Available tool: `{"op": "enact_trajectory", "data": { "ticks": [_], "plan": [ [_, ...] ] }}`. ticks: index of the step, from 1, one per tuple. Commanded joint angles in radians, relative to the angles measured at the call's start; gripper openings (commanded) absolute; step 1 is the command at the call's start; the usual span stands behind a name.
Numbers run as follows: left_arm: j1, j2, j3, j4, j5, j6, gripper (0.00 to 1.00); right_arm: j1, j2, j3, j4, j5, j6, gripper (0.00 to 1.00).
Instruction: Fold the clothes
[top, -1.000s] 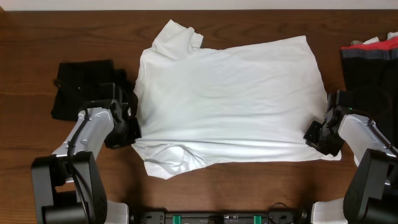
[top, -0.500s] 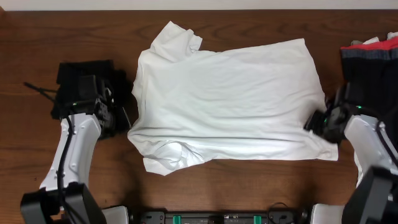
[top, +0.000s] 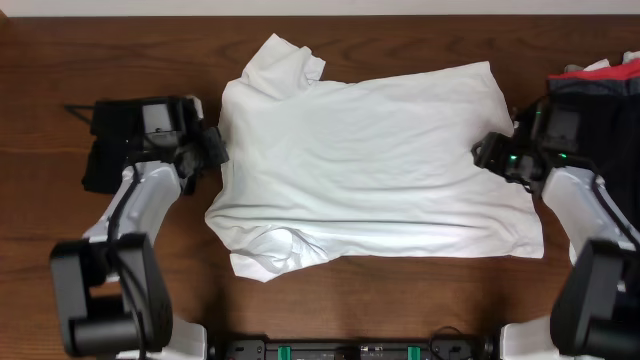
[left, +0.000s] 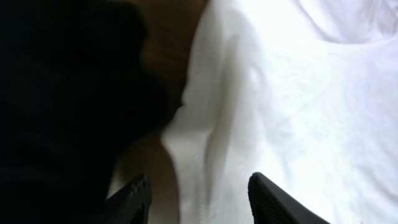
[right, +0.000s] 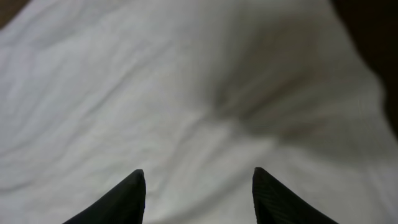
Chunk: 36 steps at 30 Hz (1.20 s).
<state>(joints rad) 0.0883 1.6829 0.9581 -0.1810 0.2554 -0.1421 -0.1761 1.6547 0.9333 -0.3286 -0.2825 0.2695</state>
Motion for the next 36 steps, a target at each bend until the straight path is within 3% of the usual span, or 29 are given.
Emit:
{"op": "enact_trajectory", "data": {
  "ticks": [1,11,13,16,17,20,25,31,34,36],
  "plan": [
    [-0.007,0.061,0.013,0.048,0.022,0.018,0.53,0.031,0.08,0.0,0.052,-0.014,0.0,0.54],
    [-0.006,0.164,0.013,0.156,0.016,0.018,0.51,0.039,0.21,0.0,0.13,0.008,0.001,0.53],
    [-0.006,0.185,0.013,0.174,0.013,0.018,0.41,0.039,0.211,0.0,0.131,0.047,0.006,0.52],
    [-0.006,0.206,0.013,0.192,0.004,0.018,0.09,0.039,0.211,0.0,0.129,0.094,0.006,0.5],
    [-0.006,0.208,0.013,0.195,-0.009,0.018,0.06,0.039,0.211,0.0,0.121,0.11,0.006,0.46],
    [-0.005,0.206,0.019,0.199,-0.08,0.018,0.06,0.037,0.211,0.0,0.089,0.185,0.012,0.36],
    [0.019,0.206,0.06,0.198,-0.111,0.018,0.06,0.025,0.211,0.0,0.023,0.352,0.029,0.31],
    [0.028,0.206,0.115,0.197,-0.109,0.013,0.07,-0.004,0.211,0.0,0.003,0.398,0.029,0.3],
    [0.028,0.206,0.128,0.198,-0.101,0.006,0.29,-0.009,0.211,0.002,0.004,0.374,0.028,0.38],
    [0.028,0.206,0.134,0.193,-0.066,0.006,0.55,-0.01,0.206,0.005,0.003,0.349,0.006,0.48]
  ]
}}
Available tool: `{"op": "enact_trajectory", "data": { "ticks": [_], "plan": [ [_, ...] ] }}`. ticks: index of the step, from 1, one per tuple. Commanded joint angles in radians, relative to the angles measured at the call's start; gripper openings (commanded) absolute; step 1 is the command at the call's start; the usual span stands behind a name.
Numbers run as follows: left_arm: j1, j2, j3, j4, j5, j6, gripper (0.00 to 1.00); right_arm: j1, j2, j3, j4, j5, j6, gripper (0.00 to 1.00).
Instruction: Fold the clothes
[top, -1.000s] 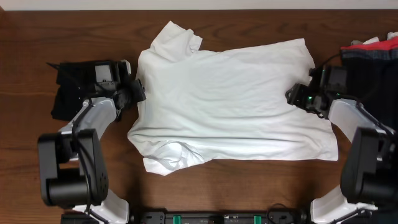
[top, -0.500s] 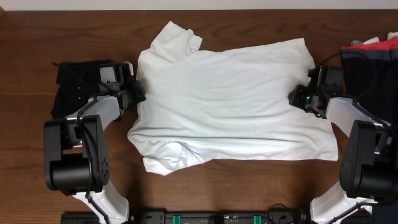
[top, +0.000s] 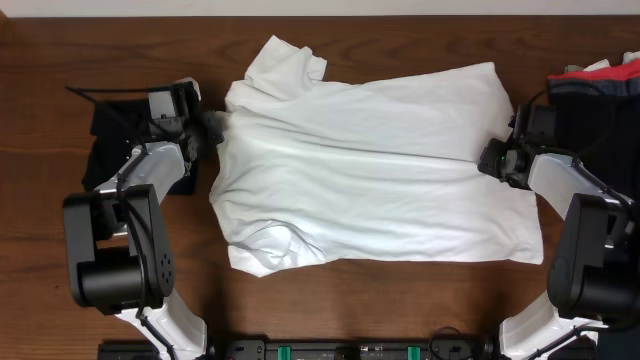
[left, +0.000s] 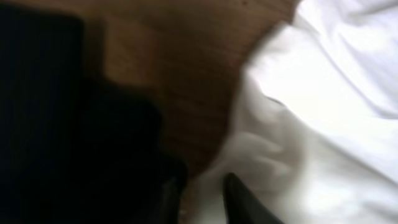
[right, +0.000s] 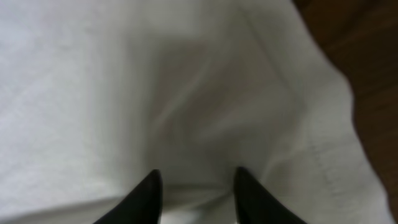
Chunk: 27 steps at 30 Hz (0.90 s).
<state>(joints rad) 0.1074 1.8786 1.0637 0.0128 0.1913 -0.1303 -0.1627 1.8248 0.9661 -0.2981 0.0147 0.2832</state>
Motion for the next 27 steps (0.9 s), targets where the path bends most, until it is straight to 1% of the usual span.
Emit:
{"op": "enact_trajectory", "data": {
  "ticks": [1,3,6,7,11,12,14,18,21,23,27],
  "plan": [
    [0.009,0.009,0.034,-0.011,0.01,-0.006,0.61,-0.023,0.031,-0.023,-0.034,0.034,-0.017,0.53],
    [0.009,0.003,0.042,-0.04,0.011,-0.006,0.68,-0.025,0.013,-0.008,-0.056,0.008,-0.019,0.57],
    [0.009,-0.019,0.055,-0.087,0.011,-0.005,0.7,-0.031,-0.036,0.019,-0.084,-0.05,-0.019,0.59],
    [0.009,-0.032,0.059,-0.106,0.011,-0.006,0.7,-0.031,-0.06,0.03,-0.086,-0.08,-0.019,0.57],
    [0.009,-0.096,0.066,-0.181,0.011,-0.005,0.7,-0.031,-0.147,0.075,-0.055,-0.212,-0.019,0.34],
    [0.009,-0.112,0.066,-0.198,0.011,-0.005,0.7,-0.031,-0.153,0.083,-0.034,-0.215,-0.014,0.32],
    [0.007,-0.15,0.066,-0.236,0.011,-0.005,0.69,-0.031,-0.148,0.09,0.019,-0.213,0.003,0.31],
    [-0.008,-0.217,0.066,-0.3,0.011,-0.005,0.7,-0.031,-0.079,0.09,0.134,-0.171,0.04,0.3],
    [-0.029,-0.264,0.066,-0.349,0.011,-0.005,0.69,-0.031,0.011,0.09,0.234,-0.153,0.062,0.27],
    [-0.046,-0.29,0.066,-0.38,0.011,-0.005,0.7,-0.031,0.076,0.091,0.292,-0.153,0.076,0.2],
    [-0.089,-0.335,0.066,-0.442,0.011,-0.005,0.7,-0.031,0.185,0.124,0.333,-0.15,0.098,0.13]
  ]
}}
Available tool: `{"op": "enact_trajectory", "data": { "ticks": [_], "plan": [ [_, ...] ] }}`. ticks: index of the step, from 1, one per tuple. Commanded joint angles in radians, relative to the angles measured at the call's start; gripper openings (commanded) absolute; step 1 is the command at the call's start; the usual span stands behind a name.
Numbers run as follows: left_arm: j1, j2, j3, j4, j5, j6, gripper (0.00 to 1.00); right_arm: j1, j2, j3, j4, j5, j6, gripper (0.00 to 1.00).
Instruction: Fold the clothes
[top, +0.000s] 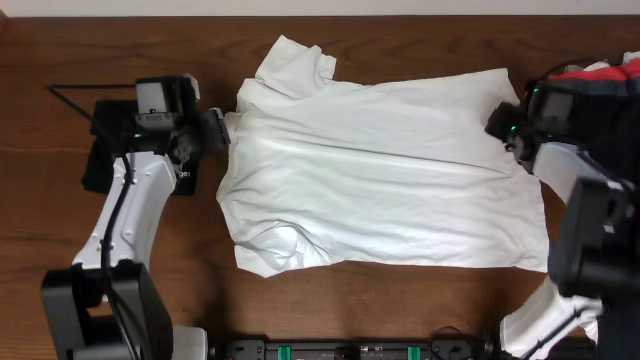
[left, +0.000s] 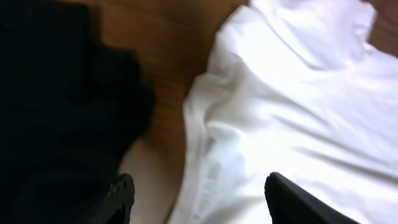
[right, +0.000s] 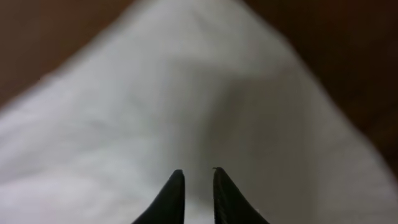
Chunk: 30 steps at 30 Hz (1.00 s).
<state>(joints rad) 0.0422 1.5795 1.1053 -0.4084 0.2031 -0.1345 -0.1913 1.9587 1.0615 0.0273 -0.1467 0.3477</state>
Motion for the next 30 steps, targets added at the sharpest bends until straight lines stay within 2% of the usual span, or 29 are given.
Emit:
{"op": "enact_trajectory", "data": {
  "ticks": [1,10,14,15,16,17,19,21,24,27,30],
  "plan": [
    [-0.034,-0.043,0.024,-0.032,-0.001,-0.001,0.7,-0.002,0.073,0.042,0.005,0.02,0.034,0.11],
    [-0.104,-0.065,0.024,-0.101,-0.002,-0.001,0.7,-0.036,0.122,0.077,-0.069,0.305,0.001,0.06],
    [-0.111,-0.065,0.024,-0.131,-0.002,-0.001,0.69,-0.08,0.121,0.102,-0.106,0.309,-0.01,0.08],
    [-0.111,-0.065,0.024,-0.139,-0.002,-0.001,0.7,-0.088,0.121,0.112,-0.115,0.282,-0.019,0.11],
    [-0.111,-0.065,0.024,-0.15,-0.002,-0.001,0.7,-0.095,0.121,0.127,-0.124,0.223,-0.048,0.2],
    [-0.111,-0.065,0.024,-0.161,-0.002,-0.001,0.71,-0.099,0.12,0.14,-0.132,0.166,-0.074,0.3],
    [-0.111,-0.066,0.024,-0.188,-0.002,-0.001,0.75,-0.105,0.107,0.171,-0.163,0.031,-0.103,0.61],
    [-0.111,-0.075,0.024,-0.216,-0.003,0.0,0.75,-0.107,0.082,0.188,-0.188,-0.052,-0.103,0.72],
    [-0.111,-0.115,0.024,-0.257,-0.006,0.003,0.75,-0.115,0.003,0.192,-0.201,-0.186,-0.103,0.8],
    [-0.111,-0.182,0.024,-0.305,-0.01,0.003,0.76,-0.126,-0.115,0.192,-0.23,-0.29,-0.103,0.82],
    [-0.111,-0.258,0.024,-0.395,-0.009,-0.007,0.76,-0.129,-0.251,0.192,-0.301,-0.315,-0.102,0.82]
  ]
}}
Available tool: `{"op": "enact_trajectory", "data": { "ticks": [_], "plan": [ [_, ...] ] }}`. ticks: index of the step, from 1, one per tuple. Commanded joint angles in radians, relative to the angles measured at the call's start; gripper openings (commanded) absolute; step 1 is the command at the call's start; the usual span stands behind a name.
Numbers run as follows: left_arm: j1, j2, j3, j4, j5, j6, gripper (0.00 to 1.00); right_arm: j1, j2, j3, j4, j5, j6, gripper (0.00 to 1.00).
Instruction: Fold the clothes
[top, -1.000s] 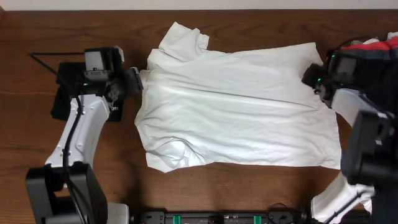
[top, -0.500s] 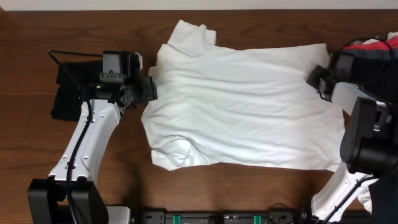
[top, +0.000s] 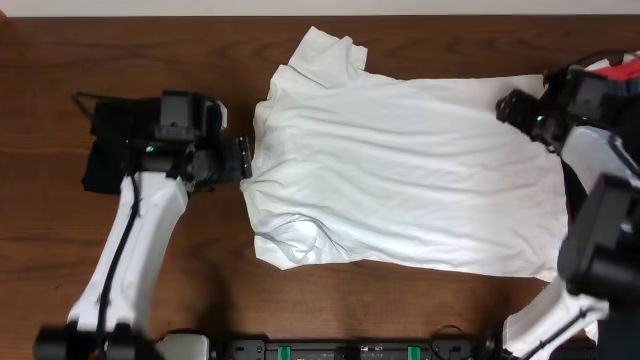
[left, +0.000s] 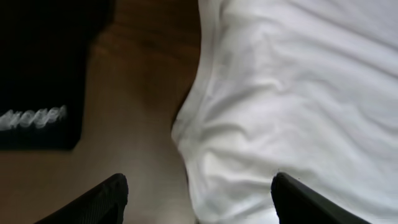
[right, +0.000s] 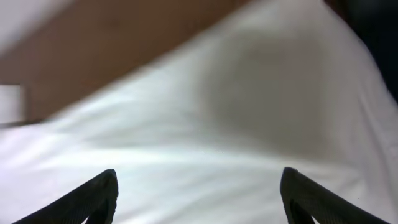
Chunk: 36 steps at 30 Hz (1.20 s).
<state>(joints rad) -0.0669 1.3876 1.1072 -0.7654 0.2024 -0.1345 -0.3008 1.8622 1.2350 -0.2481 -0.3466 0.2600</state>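
A white T-shirt (top: 400, 165) lies spread flat on the wooden table (top: 150, 60), collar end to the left, one sleeve (top: 325, 55) at the top and one folded under at the bottom left (top: 285, 240). My left gripper (top: 243, 160) stands open at the shirt's left edge (left: 199, 118), nothing between its fingers (left: 99, 199). My right gripper (top: 505, 105) is open over the shirt's top right corner (right: 249, 106), fingers (right: 93, 196) wide apart and empty.
A folded black garment (top: 110, 150) lies at the left edge under my left arm. A pile of dark and red clothes (top: 610, 75) sits at the far right. Bare wood runs along the back of the table.
The shirt has shifted to the right. My right gripper has gone from shut at the top right corner to open. My left gripper stays open, now lower and further right at the shirt's edge.
Both grippers were open at the shirt's left and right edges. Then both had narrowed on the cloth at mid-height. Then the left was open and the right shut near the top right corner. Now both are open and the shirt lies flatter, further right.
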Motion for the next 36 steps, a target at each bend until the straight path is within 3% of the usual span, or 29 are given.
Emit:
{"op": "enact_trajectory", "data": {
  "ticks": [1,6,12,20,25,29,32,36],
  "plan": [
    [-0.002,-0.087,0.022,-0.077,-0.008,-0.021,0.76,-0.019,-0.203,0.019,-0.061,-0.114,-0.014,0.82],
    [-0.028,-0.121,-0.006,-0.266,0.053,-0.03,0.76,-0.019,-0.433,0.019,-0.255,-0.114,-0.014,0.82],
    [-0.142,-0.113,-0.117,-0.276,0.051,0.064,0.76,-0.019,-0.576,0.019,-0.45,-0.114,-0.014,0.8],
    [-0.21,-0.088,-0.309,-0.134,0.055,0.063,0.76,-0.019,-0.585,0.018,-0.674,-0.106,-0.024,0.74],
    [-0.221,-0.051,-0.371,0.021,0.06,0.063,0.77,-0.018,-0.581,0.018,-0.718,-0.105,-0.05,0.73],
    [-0.221,0.005,-0.374,0.055,0.093,0.064,0.76,-0.016,-0.581,0.018,-0.732,-0.098,-0.06,0.73],
    [-0.221,0.051,-0.374,0.083,0.104,0.101,0.69,-0.016,-0.581,0.018,-0.735,-0.087,-0.06,0.73],
    [-0.221,0.083,-0.374,0.094,0.178,0.101,0.27,-0.016,-0.581,0.018,-0.735,-0.06,-0.06,0.73]
  ]
}}
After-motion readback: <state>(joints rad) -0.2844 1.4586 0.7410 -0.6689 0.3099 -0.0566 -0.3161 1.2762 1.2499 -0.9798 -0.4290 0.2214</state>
